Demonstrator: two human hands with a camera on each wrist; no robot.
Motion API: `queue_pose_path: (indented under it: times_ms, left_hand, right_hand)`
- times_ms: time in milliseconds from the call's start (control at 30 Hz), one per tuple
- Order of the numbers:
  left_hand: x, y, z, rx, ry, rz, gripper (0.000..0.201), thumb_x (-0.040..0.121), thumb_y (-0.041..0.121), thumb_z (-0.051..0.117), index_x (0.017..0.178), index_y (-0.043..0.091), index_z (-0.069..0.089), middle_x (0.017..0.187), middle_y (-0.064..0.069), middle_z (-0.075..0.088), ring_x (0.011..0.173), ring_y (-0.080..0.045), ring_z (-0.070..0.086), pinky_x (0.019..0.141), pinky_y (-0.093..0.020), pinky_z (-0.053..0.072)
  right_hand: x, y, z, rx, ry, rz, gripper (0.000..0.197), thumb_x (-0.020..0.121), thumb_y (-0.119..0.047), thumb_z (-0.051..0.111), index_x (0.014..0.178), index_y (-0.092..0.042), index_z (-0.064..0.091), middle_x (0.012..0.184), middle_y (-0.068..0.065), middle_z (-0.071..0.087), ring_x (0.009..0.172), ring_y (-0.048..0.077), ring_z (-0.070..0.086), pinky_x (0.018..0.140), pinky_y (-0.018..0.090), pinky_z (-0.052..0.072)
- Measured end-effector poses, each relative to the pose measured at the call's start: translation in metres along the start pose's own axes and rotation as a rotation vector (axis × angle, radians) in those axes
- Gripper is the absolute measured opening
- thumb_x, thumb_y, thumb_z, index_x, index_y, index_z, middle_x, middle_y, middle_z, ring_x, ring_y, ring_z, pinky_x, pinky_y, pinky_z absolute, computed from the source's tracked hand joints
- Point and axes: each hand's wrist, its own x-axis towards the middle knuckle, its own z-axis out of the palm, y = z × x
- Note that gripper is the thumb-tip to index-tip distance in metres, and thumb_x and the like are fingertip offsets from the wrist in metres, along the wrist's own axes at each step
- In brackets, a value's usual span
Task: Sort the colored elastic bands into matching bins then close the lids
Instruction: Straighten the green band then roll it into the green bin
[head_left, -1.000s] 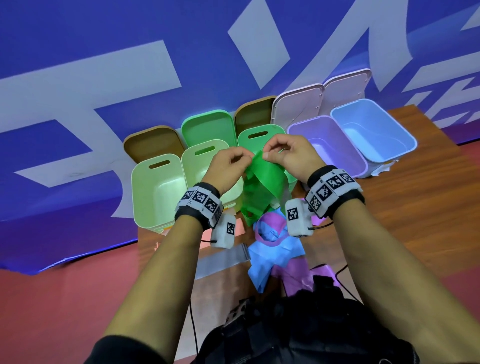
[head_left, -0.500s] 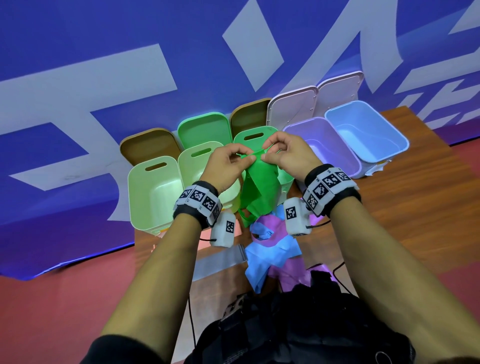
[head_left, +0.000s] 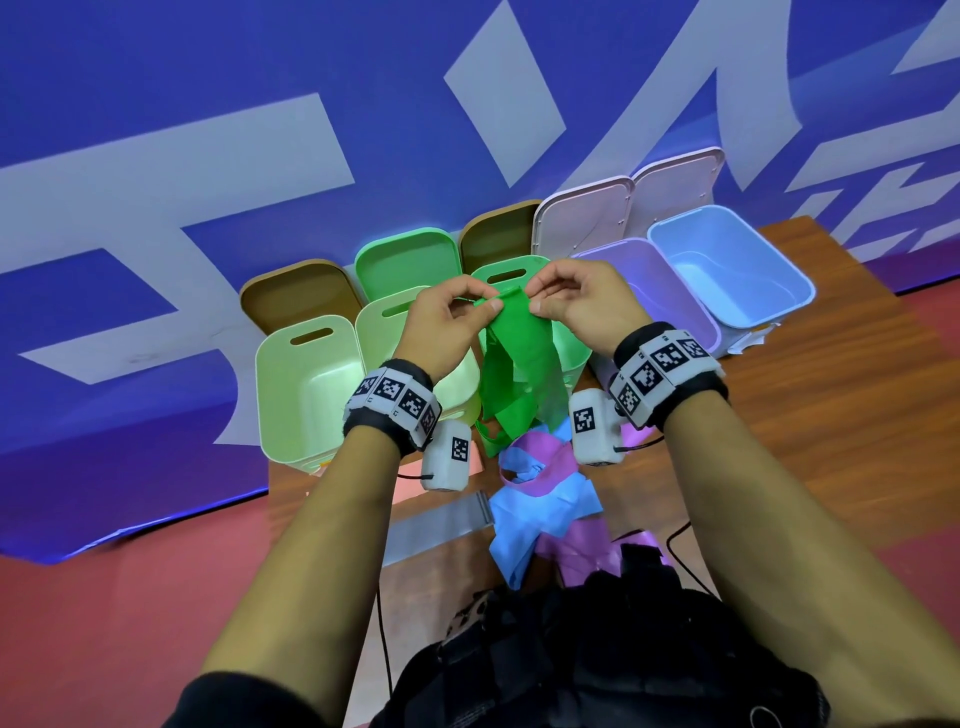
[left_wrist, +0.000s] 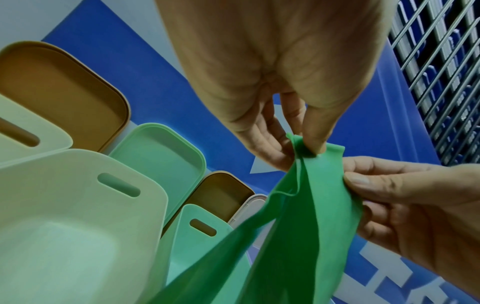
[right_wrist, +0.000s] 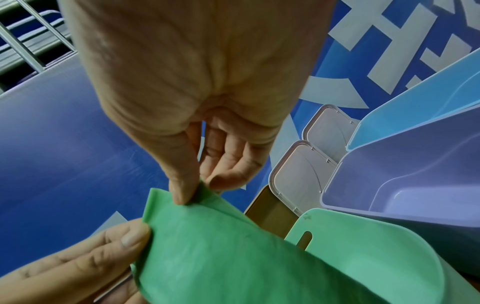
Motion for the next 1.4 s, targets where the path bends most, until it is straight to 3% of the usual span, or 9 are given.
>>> queue_pose_path:
  times_ms: [67,233,400,600,733,933,1100,1300,1400]
  left_hand:
    - [0.0,0.001,-0.001,0.015,-0.012,0.003,0.006,0.089,0.009,0.07,0.09,0.015,0.068,0.083,-0.008,0.069,0.074,-0.019,0.065,0.076,-0.024,0.055]
    - [0.0,0.0,-0.005,0.009,0.002,-0.007,0.013,0.091,0.009,0.068,0.087,0.021,0.067,0.094,-0.014,0.071,0.087,-0.035,0.069,0.087,-0.04,0.057]
    - [0.002,0.004,-0.004,0.013,0.022,0.007,0.01,0.091,0.008,0.067,0.09,0.017,0.067,0.092,-0.013,0.071,0.082,-0.032,0.068,0.086,-0.04,0.058]
    - [0.003,0.001,-0.009,0.027,0.068,0.001,0.011,0.091,0.009,0.066,0.09,0.02,0.066,0.094,-0.007,0.069,0.083,-0.033,0.067,0.086,-0.042,0.058]
    - [0.004,0.0,-0.014,0.035,0.092,-0.006,0.011,0.091,0.007,0.065,0.093,0.018,0.066,0.089,-0.005,0.069,0.078,-0.023,0.065,0.082,-0.037,0.057]
    - [0.004,0.001,-0.016,0.053,0.106,0.003,0.016,0.091,0.007,0.065,0.091,0.024,0.066,0.088,0.0,0.068,0.076,-0.02,0.062,0.081,-0.037,0.057]
    - [0.004,-0.002,-0.021,0.076,0.134,0.006,0.019,0.09,0.006,0.065,0.089,0.025,0.065,0.085,0.004,0.067,0.075,-0.02,0.061,0.081,-0.039,0.056]
    - [0.007,0.004,-0.018,0.047,0.1,0.031,0.018,0.089,0.006,0.066,0.093,0.024,0.068,0.097,-0.005,0.069,0.087,-0.03,0.067,0.088,-0.043,0.058]
    - [0.008,0.011,-0.014,0.039,0.08,0.059,0.018,0.089,0.006,0.066,0.093,0.024,0.069,0.096,-0.004,0.07,0.091,-0.032,0.066,0.087,-0.042,0.058]
  right_hand:
    - [-0.001,-0.001,-0.001,-0.001,0.014,-0.014,0.027,0.082,0.001,0.073,0.079,-0.026,0.07,0.077,-0.001,0.068,0.078,0.014,0.064,0.091,0.036,0.057]
    - [-0.005,-0.003,-0.003,0.002,0.092,-0.013,0.028,0.082,0.003,0.071,0.079,-0.025,0.07,0.074,-0.005,0.068,0.074,0.015,0.06,0.087,0.032,0.056]
    - [-0.004,-0.004,-0.002,-0.008,0.139,-0.024,0.031,0.081,0.003,0.066,0.075,-0.027,0.071,0.078,-0.001,0.069,0.068,0.015,0.051,0.08,0.03,0.053]
    - [-0.002,-0.004,-0.007,-0.06,0.219,-0.04,0.028,0.078,-0.008,0.063,0.072,-0.034,0.071,0.082,0.012,0.071,0.069,0.016,0.054,0.084,0.042,0.056]
    - [-0.002,-0.006,-0.008,-0.088,0.27,-0.037,0.028,0.075,-0.016,0.06,0.07,-0.04,0.071,0.081,0.016,0.069,0.07,0.023,0.057,0.081,0.044,0.056]
    - [-0.002,-0.019,-0.015,-0.079,0.399,-0.034,0.022,0.076,-0.014,0.056,0.074,-0.031,0.068,0.072,-0.005,0.064,0.065,0.008,0.051,0.068,0.023,0.048]
    - [-0.001,-0.023,-0.022,-0.073,0.478,-0.093,0.021,0.078,-0.013,0.053,0.083,-0.024,0.069,0.083,-0.005,0.068,0.072,0.009,0.055,0.072,0.02,0.048]
    - [0.0,-0.025,-0.017,-0.038,0.386,-0.13,0.029,0.079,-0.005,0.055,0.078,-0.031,0.068,0.077,-0.015,0.067,0.07,0.002,0.054,0.073,0.019,0.046]
    - [-0.003,-0.029,-0.013,0.024,0.253,-0.155,0.027,0.076,-0.005,0.056,0.08,-0.028,0.069,0.078,-0.005,0.066,0.077,0.012,0.057,0.078,0.028,0.05]
